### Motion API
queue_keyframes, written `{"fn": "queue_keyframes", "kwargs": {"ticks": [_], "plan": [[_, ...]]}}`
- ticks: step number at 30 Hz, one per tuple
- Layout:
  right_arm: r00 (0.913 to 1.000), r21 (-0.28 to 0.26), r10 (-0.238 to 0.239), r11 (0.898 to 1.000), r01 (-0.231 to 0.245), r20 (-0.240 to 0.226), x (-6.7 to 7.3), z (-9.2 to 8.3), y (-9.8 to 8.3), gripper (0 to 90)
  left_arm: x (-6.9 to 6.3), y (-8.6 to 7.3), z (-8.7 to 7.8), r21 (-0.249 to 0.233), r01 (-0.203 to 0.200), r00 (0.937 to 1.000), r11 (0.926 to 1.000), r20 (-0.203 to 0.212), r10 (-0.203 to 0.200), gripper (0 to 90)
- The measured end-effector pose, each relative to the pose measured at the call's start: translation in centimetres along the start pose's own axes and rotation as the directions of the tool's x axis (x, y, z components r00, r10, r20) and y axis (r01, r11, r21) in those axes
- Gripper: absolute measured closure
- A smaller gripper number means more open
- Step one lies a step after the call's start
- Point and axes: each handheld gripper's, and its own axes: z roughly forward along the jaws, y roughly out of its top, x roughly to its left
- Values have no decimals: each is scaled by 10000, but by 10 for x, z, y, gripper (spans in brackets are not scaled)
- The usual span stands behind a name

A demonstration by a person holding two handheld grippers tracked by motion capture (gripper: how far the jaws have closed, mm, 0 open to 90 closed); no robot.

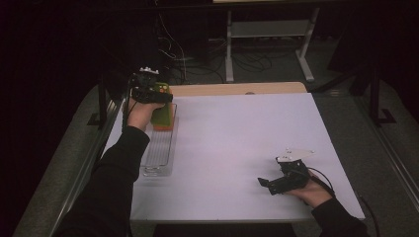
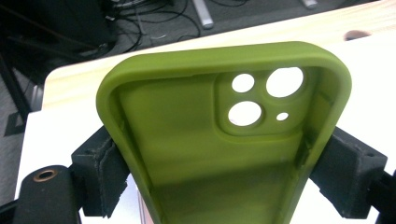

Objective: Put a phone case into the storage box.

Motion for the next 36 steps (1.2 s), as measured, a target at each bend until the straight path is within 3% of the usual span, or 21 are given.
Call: {"fn": "queue_keyframes", "kwargs": {"ticks": [4, 15, 18, 28, 36], "plan": [[10000, 8, -11, 10000, 11, 18, 0, 0, 0, 0, 3, -7, 10, 39, 340, 9993, 9994, -150, -340, 145], [10000, 27, -94, 10000, 93, 28, 0, 0, 0, 0, 6, -21, 31, 531, 449, 9969, 9976, -675, -413, 142], [10000, 60, -27, 10000, 27, 36, 0, 0, 0, 0, 7, -23, 34, 474, 564, 9962, 9973, -690, -531, 140], [10000, 89, 72, 9999, -73, 40, 1, -1, 0, 0, 1, -24, 43, 405, 314, 9952, 9987, -944, -275, 136], [10000, 87, -7, 10000, 7, 48, 0, -1, -1, 0, 4, -26, 49, 419, 496, 9939, 9979, -1002, -452, 125]]}}
